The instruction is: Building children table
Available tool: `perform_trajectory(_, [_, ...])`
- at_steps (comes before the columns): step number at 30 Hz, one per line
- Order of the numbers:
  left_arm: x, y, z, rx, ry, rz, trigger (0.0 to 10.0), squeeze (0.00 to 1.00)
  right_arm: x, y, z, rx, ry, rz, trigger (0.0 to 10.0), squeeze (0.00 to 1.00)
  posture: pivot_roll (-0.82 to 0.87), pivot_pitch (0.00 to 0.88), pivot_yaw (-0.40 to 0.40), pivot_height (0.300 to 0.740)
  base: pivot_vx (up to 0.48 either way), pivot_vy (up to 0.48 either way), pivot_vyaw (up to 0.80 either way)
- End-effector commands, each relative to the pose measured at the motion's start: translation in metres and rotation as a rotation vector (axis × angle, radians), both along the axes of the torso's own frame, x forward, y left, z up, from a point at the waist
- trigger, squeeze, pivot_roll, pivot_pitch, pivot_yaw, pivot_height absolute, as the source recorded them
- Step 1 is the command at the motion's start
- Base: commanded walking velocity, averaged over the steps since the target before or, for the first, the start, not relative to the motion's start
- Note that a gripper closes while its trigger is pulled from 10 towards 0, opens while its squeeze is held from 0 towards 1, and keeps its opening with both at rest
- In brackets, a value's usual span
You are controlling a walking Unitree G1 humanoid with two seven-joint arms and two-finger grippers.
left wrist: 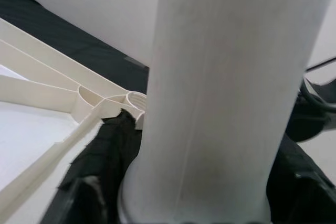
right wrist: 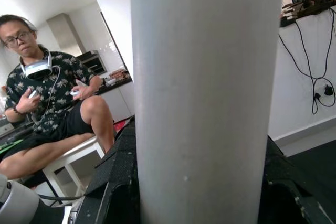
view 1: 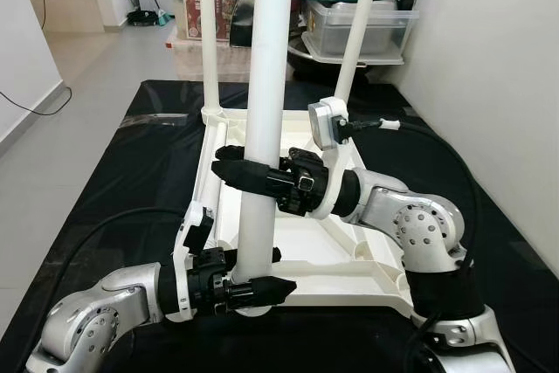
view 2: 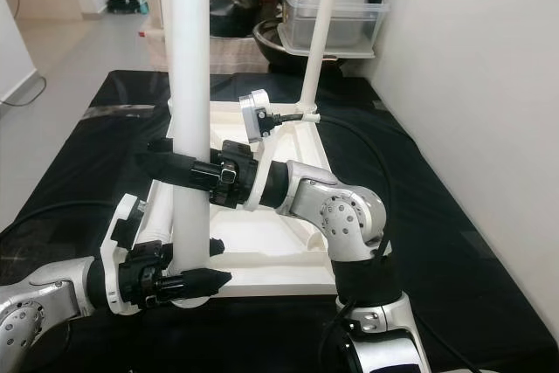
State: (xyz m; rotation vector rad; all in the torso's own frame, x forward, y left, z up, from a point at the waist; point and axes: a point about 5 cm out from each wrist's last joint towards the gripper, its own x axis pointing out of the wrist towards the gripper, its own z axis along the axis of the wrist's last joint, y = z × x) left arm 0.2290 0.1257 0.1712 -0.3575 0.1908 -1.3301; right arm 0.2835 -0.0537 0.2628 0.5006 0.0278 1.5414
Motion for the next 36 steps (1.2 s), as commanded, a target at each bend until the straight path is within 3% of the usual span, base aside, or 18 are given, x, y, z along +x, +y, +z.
perform_trajectory(1, [-0.001, -0.003, -0.005, 0.017, 0.013, -0.016, 0.0, 0.0, -0.002, 0.004, 0.005, 0.024, -0.02, 0.009, 0.0, 0.0, -0.05, 0.0, -0.061, 0.74, 0.0, 0.0, 0.0])
perform_trajectory(11, [0.002, -0.003, -0.005, 0.026, -0.007, -0.009, 0.0, 0.0, 0.001, 0.004, 0.004, 0.013, -0.009, -0.018, 0.0, 0.0, -0.05, 0.0, -0.062, 0.74, 0.0, 0.0, 0.0])
perform_trajectory(12, [0.002, -0.003, -0.006, 0.029, -0.009, -0.006, 7.5, 0.0, 0.003, 0.004, 0.002, -0.002, 0.001, -0.04, 10.0, 0.0, -0.05, 0.0, -0.062, 0.74, 0.0, 0.0, 0.0])
perform_trajectory(13, [0.003, -0.003, -0.006, 0.036, -0.015, 0.001, 10.0, 0.0, 0.004, 0.005, 0.001, -0.011, 0.017, -0.055, 10.0, 0.0, -0.05, 0.0, -0.061, 0.74, 0.0, 0.0, 0.0])
perform_trajectory(14, [0.003, -0.003, -0.006, 0.036, -0.015, 0.001, 10.0, 0.0, 0.004, 0.005, 0.001, -0.011, 0.017, -0.055, 10.0, 0.0, -0.05, 0.0, -0.061, 0.74, 0.0, 0.0, 0.0])
perform_trajectory(15, [0.004, -0.003, -0.006, 0.038, -0.019, 0.005, 10.0, 0.0, 0.005, 0.005, 0.0, -0.015, 0.028, -0.064, 10.0, 0.58, -0.05, 0.0, -0.061, 0.74, 0.0, 0.0, 0.0])
perform_trajectory(16, [0.004, -0.003, -0.006, 0.039, -0.021, 0.008, 10.0, 0.0, 0.006, 0.005, -0.001, -0.016, 0.034, -0.069, 10.0, 0.58, -0.05, 0.0, -0.061, 0.74, 0.0, 0.0, 0.0])
perform_trajectory(17, [0.005, -0.002, -0.005, 0.043, -0.028, 0.019, 10.0, 0.0, 0.008, 0.005, -0.002, -0.026, 0.036, -0.099, 10.0, 1.0, -0.05, 0.0, -0.061, 0.74, 0.0, 0.0, 0.0])
perform_trajectory(19, [0.007, -0.002, -0.004, 0.045, -0.033, 0.029, 10.0, 0.0, 0.011, 0.004, -0.003, -0.034, 0.042, -0.13, 10.0, 1.0, -0.05, 0.0, -0.062, 0.74, 0.0, 0.0, 0.0])
perform_trajectory(20, [0.008, -0.001, -0.004, 0.05, -0.042, 0.041, 10.0, 0.0, 0.013, 0.004, -0.004, -0.041, 0.047, -0.157, 10.0, 0.64, -0.05, 0.0, -0.062, 0.74, 0.0, 0.0, 0.0])
perform_trajectory(21, [0.011, 0.001, -0.003, 0.056, -0.052, 0.068, 10.0, 0.0, 0.016, 0.003, -0.006, -0.062, 0.061, -0.204, 10.0, 0.0, -0.05, 0.0, -0.066, 0.74, 0.0, 0.0, 0.0])
perform_trajectory(26, [0.019, 0.004, 0.0, 0.108, -0.104, 0.15, 10.0, 0.0, 0.025, 0.002, -0.019, -0.114, 0.143, -0.35, 10.0, 0.0, -0.05, 0.0, -0.069, 0.74, 0.0, 0.0, 0.0])
perform_trajectory(36, [0.019, 0.004, -0.006, 0.182, -0.119, 0.202, 10.0, 0.0, 0.022, 0.001, -0.038, -0.179, 0.215, -0.502, 10.0, 0.0, -0.05, 0.0, -0.069, 0.74, 0.0, 0.0, 0.0])
